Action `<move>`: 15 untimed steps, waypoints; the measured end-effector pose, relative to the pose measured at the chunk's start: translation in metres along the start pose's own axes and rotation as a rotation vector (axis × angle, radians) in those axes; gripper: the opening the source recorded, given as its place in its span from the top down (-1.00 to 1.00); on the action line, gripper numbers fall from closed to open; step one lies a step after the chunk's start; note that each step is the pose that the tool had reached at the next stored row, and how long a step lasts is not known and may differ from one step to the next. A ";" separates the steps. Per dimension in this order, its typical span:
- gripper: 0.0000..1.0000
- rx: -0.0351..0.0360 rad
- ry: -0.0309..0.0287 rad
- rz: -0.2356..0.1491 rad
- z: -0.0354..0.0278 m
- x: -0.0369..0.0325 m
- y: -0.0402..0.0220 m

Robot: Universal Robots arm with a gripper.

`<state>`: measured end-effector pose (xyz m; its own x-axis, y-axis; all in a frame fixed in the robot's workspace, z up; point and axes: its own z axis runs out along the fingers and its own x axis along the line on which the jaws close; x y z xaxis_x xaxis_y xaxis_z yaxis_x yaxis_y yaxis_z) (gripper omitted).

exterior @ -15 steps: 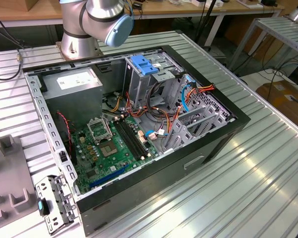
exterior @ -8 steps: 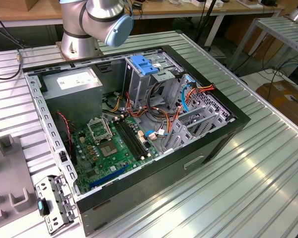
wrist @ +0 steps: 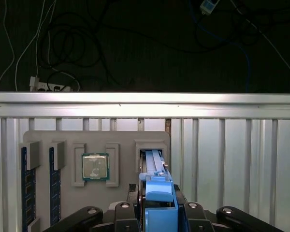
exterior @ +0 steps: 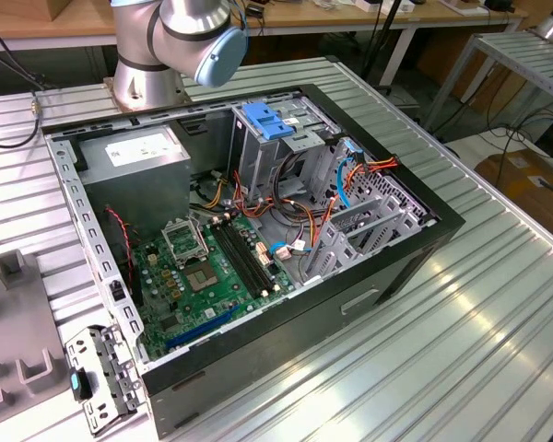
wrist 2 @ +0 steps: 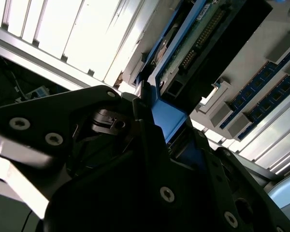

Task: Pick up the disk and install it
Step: 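Pick up the disk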

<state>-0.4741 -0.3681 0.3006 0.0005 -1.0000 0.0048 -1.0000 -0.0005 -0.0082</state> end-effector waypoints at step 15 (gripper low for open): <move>0.25 0.0001 0.0000 0.007 0.0001 0.0000 0.0000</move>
<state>-0.4741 -0.3681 0.3005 -0.0060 -1.0000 0.0048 -0.9999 0.0060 -0.0083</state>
